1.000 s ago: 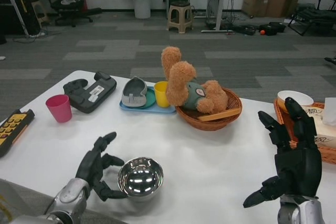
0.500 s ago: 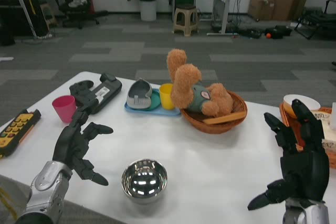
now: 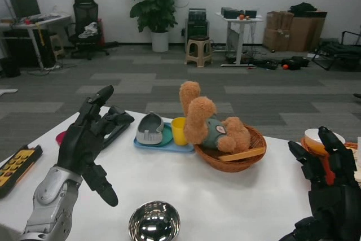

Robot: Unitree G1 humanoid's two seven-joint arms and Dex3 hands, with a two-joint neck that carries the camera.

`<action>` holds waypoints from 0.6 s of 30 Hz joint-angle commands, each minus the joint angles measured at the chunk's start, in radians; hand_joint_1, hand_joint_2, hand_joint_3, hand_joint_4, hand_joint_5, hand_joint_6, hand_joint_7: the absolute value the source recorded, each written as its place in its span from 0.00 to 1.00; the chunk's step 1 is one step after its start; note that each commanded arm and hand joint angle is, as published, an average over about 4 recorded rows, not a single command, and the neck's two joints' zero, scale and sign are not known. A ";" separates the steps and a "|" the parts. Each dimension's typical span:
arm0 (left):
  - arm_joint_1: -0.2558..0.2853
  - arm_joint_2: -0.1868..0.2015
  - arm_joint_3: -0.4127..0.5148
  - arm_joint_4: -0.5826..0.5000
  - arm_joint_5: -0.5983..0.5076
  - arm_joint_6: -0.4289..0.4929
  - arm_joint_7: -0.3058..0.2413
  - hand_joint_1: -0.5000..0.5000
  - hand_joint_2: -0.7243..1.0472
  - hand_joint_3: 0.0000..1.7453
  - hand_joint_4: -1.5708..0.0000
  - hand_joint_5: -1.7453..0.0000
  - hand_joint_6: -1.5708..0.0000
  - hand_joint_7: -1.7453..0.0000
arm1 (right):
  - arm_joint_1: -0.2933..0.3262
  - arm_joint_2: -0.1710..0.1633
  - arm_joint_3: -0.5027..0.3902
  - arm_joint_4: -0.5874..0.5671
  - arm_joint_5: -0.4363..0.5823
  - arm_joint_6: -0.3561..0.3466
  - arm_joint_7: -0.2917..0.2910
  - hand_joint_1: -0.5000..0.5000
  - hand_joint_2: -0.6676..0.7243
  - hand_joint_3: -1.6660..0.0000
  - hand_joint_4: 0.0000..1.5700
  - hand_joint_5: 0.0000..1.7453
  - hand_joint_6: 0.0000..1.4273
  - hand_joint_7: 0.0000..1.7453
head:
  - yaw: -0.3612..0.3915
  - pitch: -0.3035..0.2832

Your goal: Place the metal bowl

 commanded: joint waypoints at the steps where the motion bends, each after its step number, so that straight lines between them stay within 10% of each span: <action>1: -0.032 0.018 -0.015 -0.024 0.006 0.020 0.000 0.01 0.50 0.04 1.00 0.47 1.00 0.76 | -0.020 -0.005 -0.019 -0.002 -0.001 -0.009 0.000 0.67 0.95 0.90 0.29 0.33 0.00 0.32 | -0.018 0.002; 18: -0.077 0.020 -0.056 0.022 0.018 0.035 -0.002 0.02 0.50 0.04 1.00 0.53 1.00 0.76 | -0.029 0.000 -0.059 0.004 -0.009 -0.009 0.000 0.67 0.95 0.90 0.27 0.33 0.00 0.32 | -0.062 0.021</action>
